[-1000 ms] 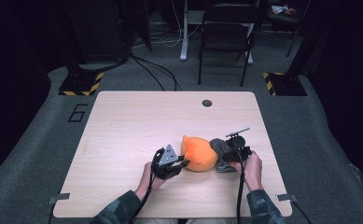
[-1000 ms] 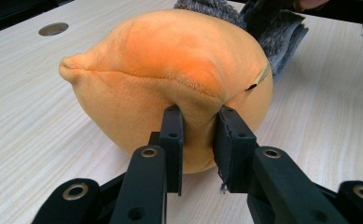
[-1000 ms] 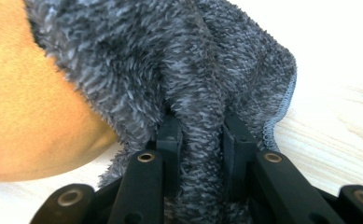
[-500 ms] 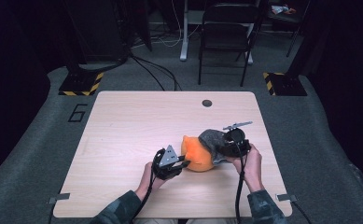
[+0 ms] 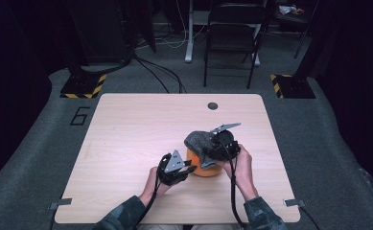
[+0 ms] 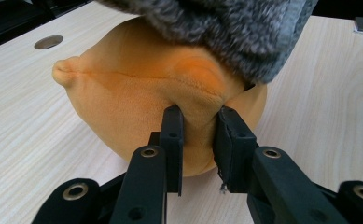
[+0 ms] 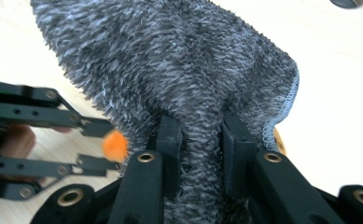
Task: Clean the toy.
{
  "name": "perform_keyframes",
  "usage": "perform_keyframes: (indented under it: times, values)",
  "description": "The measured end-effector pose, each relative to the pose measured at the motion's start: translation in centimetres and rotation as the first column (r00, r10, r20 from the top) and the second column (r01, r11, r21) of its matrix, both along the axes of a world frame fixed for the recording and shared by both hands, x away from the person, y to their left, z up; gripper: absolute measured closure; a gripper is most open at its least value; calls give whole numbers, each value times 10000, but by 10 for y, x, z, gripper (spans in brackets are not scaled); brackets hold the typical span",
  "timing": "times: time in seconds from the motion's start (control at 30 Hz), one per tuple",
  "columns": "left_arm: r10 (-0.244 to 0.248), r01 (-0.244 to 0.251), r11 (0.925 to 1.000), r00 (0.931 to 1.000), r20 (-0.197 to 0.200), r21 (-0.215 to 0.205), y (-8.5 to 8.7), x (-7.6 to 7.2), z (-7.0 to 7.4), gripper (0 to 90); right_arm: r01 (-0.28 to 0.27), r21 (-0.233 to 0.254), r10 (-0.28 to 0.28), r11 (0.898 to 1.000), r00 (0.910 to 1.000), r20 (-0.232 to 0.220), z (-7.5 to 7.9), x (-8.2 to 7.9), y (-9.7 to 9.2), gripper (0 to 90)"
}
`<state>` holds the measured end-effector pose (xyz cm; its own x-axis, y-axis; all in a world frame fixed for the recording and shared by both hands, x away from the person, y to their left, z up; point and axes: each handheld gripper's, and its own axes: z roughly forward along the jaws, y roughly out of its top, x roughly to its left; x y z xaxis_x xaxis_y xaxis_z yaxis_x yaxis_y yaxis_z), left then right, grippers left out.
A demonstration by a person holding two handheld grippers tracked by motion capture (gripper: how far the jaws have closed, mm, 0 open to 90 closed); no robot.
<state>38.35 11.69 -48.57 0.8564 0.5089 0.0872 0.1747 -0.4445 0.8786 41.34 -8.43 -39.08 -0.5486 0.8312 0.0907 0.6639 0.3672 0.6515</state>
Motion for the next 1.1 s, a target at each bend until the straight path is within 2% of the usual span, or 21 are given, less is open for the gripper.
perform_keyframes:
  times: [0.1,0.23,0.4,0.53,0.8,1.1]
  values:
    - [40,-40,10000,10000,46,-16,-1,0,0,739,-101,61,101,9999,9999,-28,-3,0,6,721]
    - [-30,30,10000,10000,-56,47,0,1,-1,740,-149,-185,149,9997,9999,-36,-12,1,11,723]
    - [0,0,10000,9999,-146,-5,0,1,-2,740,-107,-484,110,9988,9999,50,-14,0,10,722]
    - [-25,25,10000,9999,-148,12,1,1,-2,740,-174,-541,173,9984,9998,-17,-15,1,5,721]
    - [-23,23,10000,9998,-197,7,1,2,-2,739,206,-605,-217,9980,9996,-175,-20,0,-13,720]
    - [-15,16,10000,9998,-197,16,2,2,-1,739,807,-480,-842,9956,9934,-778,-33,5,-40,718]
